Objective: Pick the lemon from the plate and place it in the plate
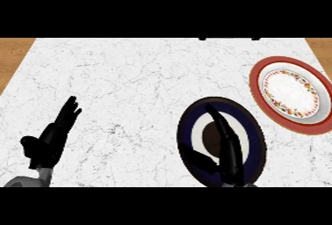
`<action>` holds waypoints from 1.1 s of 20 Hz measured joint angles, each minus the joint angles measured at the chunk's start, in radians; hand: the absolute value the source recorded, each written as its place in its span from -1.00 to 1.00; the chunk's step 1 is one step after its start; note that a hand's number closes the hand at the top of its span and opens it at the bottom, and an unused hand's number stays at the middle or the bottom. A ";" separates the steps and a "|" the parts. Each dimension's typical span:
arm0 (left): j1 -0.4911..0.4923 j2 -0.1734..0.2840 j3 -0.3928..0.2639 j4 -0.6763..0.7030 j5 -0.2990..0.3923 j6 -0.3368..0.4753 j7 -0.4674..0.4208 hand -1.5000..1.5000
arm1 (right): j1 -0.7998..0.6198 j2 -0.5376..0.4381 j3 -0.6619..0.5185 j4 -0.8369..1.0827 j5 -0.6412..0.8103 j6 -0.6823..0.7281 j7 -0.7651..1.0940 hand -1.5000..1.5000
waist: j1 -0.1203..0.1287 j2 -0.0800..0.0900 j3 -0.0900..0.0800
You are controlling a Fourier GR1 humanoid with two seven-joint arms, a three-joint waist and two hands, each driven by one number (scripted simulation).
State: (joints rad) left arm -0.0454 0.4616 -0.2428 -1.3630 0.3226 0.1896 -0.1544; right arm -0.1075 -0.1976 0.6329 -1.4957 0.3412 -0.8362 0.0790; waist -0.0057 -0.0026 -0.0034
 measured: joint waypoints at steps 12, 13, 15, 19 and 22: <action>0.003 -0.009 0.042 0.023 -0.018 -0.028 -0.027 0.00 | 0.196 -0.121 0.006 -0.298 0.504 0.192 0.496 -1.00 | -0.012 -0.003 -0.001; -0.002 -0.011 0.046 0.029 -0.016 -0.029 -0.025 0.00 | 0.209 -0.139 0.009 -0.322 0.524 0.241 0.537 -1.00 | -0.014 -0.003 -0.001; -0.008 -0.012 0.047 0.033 -0.017 -0.034 -0.024 0.00 | 0.207 -0.149 0.017 -0.355 0.557 0.351 0.631 -1.00 | -0.010 -0.002 -0.001; -0.007 -0.033 0.039 0.036 -0.036 -0.024 -0.029 0.00 | 0.196 -0.153 0.038 -0.451 0.596 0.567 0.809 -1.00 | -0.003 0.000 0.000; -0.018 -0.037 0.052 0.038 -0.038 -0.035 -0.023 0.00 | 0.181 -0.135 0.028 -0.500 0.579 0.685 0.894 -1.00 | 0.001 0.001 0.001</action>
State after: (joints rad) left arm -0.0630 0.4244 -0.1911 -1.3249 0.2842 0.1542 -0.1779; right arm 0.0730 -0.3331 0.6605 -1.9955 0.9200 -0.1510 0.9727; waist -0.0047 -0.0017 -0.0021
